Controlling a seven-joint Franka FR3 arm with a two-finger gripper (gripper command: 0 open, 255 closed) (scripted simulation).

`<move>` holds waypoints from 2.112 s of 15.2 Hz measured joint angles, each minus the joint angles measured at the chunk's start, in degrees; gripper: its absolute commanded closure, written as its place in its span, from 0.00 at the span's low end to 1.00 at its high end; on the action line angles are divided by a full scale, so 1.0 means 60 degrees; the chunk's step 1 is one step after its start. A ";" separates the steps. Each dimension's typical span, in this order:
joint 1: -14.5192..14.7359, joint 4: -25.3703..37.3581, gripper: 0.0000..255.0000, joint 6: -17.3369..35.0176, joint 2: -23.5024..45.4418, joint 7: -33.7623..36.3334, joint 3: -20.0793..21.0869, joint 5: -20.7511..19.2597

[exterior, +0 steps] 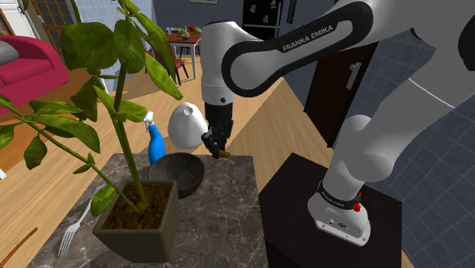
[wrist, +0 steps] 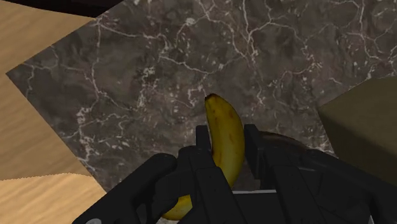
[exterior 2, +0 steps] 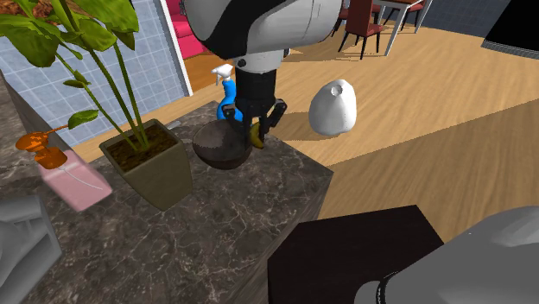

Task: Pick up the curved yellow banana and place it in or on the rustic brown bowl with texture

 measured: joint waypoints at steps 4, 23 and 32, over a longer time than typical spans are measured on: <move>-0.0066 0.1495 1.00 0.0107 0.1561 0.0580 0.0368 -0.0372; 0.0118 0.2967 1.00 0.1586 0.4550 0.1633 0.0793 -0.1386; 0.0126 0.2957 0.00 0.1662 0.4614 0.1648 0.0793 -0.1411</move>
